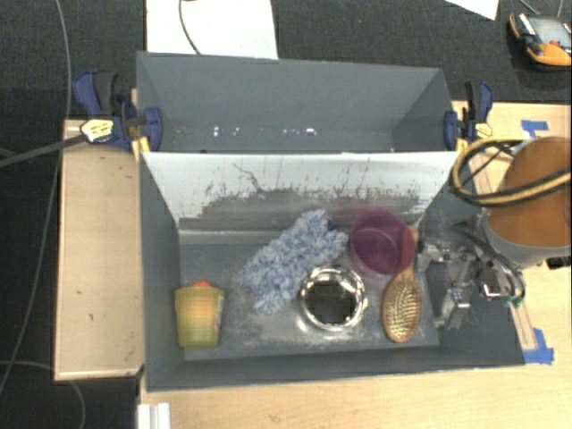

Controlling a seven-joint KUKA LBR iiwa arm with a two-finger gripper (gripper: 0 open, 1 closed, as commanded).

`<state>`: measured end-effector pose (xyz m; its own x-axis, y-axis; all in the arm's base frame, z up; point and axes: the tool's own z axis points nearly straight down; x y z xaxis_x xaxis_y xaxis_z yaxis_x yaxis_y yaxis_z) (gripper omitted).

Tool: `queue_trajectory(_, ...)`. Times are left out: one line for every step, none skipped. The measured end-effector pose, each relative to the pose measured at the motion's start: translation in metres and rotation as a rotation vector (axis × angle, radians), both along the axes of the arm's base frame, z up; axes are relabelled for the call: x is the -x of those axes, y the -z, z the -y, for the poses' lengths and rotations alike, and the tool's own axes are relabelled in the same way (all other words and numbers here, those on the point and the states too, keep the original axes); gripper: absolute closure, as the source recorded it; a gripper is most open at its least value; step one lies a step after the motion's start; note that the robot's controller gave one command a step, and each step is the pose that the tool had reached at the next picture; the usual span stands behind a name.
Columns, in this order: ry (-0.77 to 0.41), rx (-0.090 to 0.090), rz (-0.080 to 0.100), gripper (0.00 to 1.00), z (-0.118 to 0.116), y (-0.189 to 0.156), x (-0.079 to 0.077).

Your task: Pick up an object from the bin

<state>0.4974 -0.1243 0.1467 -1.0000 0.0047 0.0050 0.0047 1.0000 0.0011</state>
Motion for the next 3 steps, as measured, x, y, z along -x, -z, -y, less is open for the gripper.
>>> queue_trajectory(-0.008,0.002,0.008,0.00,0.000,-0.004,-0.002)
queue_trajectory(0.198,-0.001,0.004,0.00,-0.095,0.078,-0.042)
queue_trajectory(0.005,0.003,0.017,0.00,-0.094,0.004,-0.029)
